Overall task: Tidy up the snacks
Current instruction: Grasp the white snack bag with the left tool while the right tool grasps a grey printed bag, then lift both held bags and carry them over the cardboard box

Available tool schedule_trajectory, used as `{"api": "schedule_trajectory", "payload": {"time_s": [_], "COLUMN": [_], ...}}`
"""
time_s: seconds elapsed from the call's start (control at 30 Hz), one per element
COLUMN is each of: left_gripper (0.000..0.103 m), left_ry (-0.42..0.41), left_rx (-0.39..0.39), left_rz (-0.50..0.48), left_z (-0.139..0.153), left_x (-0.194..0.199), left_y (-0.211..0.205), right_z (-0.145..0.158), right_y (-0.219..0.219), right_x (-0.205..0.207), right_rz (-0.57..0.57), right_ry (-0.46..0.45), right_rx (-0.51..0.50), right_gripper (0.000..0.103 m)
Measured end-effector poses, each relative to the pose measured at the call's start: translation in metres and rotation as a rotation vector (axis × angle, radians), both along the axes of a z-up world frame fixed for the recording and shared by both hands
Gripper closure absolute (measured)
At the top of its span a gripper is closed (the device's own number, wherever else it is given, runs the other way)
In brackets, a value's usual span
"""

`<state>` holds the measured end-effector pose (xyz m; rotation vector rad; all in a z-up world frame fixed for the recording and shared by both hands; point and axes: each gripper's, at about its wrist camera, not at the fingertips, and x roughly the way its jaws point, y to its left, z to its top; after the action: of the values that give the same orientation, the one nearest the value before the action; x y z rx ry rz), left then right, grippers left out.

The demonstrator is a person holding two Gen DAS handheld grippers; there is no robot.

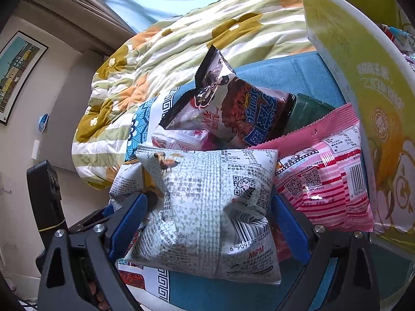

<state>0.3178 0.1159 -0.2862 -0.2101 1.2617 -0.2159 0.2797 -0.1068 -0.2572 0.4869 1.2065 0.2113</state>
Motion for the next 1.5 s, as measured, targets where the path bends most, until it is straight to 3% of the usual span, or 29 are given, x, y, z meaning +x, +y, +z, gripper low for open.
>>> {"api": "schedule_trajectory", "payload": {"time_s": [0.37, 0.53, 0.83, 1.2, 1.5], "left_gripper": [0.034, 0.035, 0.036, 0.036, 0.036], "left_ry": [-0.026, -0.03, -0.066, -0.238, -0.385], "left_rx": [0.026, 0.02, 0.023, 0.057, 0.033], "left_rz": [-0.001, 0.006, -0.004, -0.098, -0.194], "left_z": [0.016, 0.019, 0.041, 0.122, 0.192], "left_x": [-0.014, -0.019, -0.03, -0.037, -0.026], "left_y": [0.008, 0.009, 0.01, -0.017, -0.075], "right_z": [0.003, 0.004, 0.016, 0.074, 0.138], "right_y": [0.008, 0.014, 0.022, 0.014, -0.034], "right_x": [0.0, -0.002, -0.008, -0.034, -0.05], "right_rz": [0.019, 0.048, 0.064, 0.043, -0.061], "right_ry": [-0.015, -0.021, -0.061, -0.198, -0.337], "right_rx": [-0.1, -0.118, -0.15, -0.173, -0.207], "right_gripper": [0.013, 0.033, 0.041, 0.041, 0.041]}}
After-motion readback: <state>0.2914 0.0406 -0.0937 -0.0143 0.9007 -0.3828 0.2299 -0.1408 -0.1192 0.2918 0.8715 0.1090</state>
